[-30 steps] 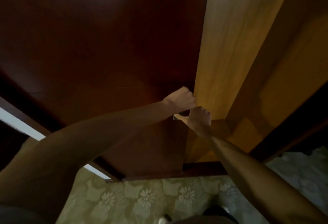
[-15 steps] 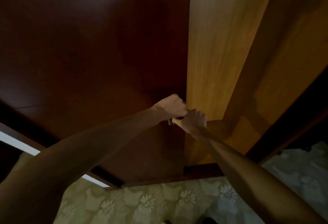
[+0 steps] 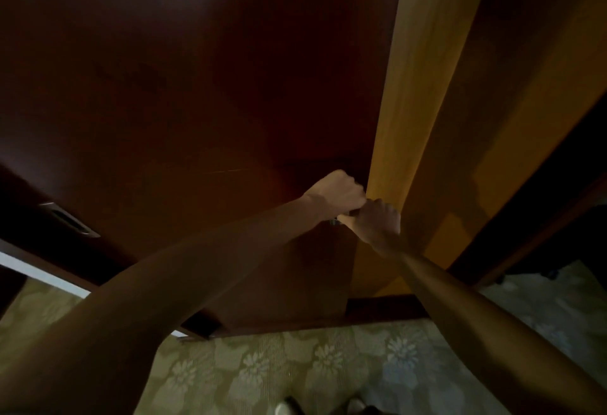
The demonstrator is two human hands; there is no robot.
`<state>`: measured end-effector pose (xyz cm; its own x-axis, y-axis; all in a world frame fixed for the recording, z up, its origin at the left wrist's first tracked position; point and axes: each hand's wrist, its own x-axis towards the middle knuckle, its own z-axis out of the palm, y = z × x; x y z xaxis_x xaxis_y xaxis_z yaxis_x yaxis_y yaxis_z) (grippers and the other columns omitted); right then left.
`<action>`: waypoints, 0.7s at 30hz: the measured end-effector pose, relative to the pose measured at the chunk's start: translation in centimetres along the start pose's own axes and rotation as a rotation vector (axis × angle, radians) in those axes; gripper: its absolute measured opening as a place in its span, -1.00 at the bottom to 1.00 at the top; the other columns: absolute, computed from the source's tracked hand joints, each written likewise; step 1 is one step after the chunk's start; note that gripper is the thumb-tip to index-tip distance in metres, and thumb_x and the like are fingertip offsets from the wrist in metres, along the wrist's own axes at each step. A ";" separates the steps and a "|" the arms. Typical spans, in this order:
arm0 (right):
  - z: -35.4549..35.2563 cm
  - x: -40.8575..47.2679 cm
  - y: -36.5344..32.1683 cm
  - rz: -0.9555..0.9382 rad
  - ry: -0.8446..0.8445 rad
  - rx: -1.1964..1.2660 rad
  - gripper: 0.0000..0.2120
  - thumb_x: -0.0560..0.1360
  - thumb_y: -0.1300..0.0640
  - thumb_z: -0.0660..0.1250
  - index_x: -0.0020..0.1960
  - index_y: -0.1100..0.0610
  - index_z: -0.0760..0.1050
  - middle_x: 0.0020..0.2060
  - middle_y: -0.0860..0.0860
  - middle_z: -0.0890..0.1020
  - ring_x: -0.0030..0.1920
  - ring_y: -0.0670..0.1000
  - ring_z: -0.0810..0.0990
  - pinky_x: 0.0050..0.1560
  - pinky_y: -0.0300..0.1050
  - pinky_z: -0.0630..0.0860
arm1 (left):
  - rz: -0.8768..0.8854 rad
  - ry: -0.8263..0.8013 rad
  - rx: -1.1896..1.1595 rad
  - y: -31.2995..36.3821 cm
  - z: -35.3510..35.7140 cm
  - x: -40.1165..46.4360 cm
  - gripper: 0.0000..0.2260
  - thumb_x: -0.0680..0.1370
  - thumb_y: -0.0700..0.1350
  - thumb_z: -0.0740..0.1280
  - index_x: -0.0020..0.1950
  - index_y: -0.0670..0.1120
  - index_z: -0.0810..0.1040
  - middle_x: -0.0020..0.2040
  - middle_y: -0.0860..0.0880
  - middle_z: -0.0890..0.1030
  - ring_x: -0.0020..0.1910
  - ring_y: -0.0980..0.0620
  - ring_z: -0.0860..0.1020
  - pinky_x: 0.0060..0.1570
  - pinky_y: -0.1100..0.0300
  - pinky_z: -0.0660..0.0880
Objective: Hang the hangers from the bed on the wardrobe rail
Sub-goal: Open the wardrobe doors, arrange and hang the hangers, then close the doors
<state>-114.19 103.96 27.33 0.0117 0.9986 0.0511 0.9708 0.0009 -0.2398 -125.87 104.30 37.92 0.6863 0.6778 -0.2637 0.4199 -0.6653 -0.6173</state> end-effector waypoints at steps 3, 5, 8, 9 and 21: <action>-0.7 0.0 1.5 0.035 0.002 -0.001 -0.48 0.47 -0.35 0.30 -0.23 0.13 0.55 -0.32 -0.01 0.61 -0.31 0.01 0.59 -0.33 -0.18 0.49 | -0.028 0.022 -0.024 0.9 -1.4 1.1 -0.88 0.63 -0.17 0.31 0.12 -0.10 0.61 -0.06 -0.01 0.66 -0.17 0.06 0.63 -0.27 0.19 0.44; -1.3 -0.2 2.1 0.049 -0.021 -0.003 -0.46 0.48 -0.34 0.30 -0.18 0.17 0.54 -0.28 0.00 0.56 -0.27 0.02 0.55 -0.26 -0.15 0.49 | -0.054 0.069 -0.056 1.2 -2.3 1.3 -0.87 0.63 -0.18 0.31 0.14 -0.09 0.60 -0.05 0.00 0.66 -0.15 0.05 0.64 -0.28 0.18 0.41; -1.9 -0.5 3.2 0.030 -0.023 0.015 -0.42 0.50 -0.37 0.26 -0.24 0.17 0.53 -0.32 0.02 0.57 -0.33 0.03 0.53 -0.31 -0.17 0.46 | -0.078 0.166 -0.078 1.6 -1.9 1.4 -0.80 0.64 -0.20 0.27 0.26 -0.11 0.53 0.02 -0.02 0.64 -0.12 0.02 0.64 -0.28 0.15 0.36; -2.0 -0.6 3.5 0.020 -0.006 0.040 -0.40 0.50 -0.39 0.24 -0.32 0.15 0.49 -0.38 0.01 0.56 -0.40 0.01 0.52 -0.37 -0.20 0.43 | -0.098 0.199 -0.097 1.5 -1.5 1.3 -0.78 0.65 -0.19 0.25 0.30 -0.12 0.49 0.04 -0.03 0.63 -0.12 0.01 0.64 -0.29 0.14 0.36; 1.3 -5.7 -11.5 -0.242 -0.156 0.134 -0.48 0.54 -0.34 0.21 -0.38 0.02 0.47 -0.52 -0.12 0.48 -0.50 -0.13 0.48 -0.34 -0.15 0.52 | -0.638 0.240 -0.539 -4.1 14.3 -20.6 -0.72 0.67 0.08 0.14 0.05 -0.04 0.56 -0.18 0.04 0.61 -0.36 0.05 0.55 -0.37 0.21 0.30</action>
<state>-125.71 98.28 28.55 -0.2631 0.9645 -0.0242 0.9003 0.2365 -0.3653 -150.19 97.57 35.28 0.3053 0.9279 0.2138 0.9495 -0.2796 -0.1423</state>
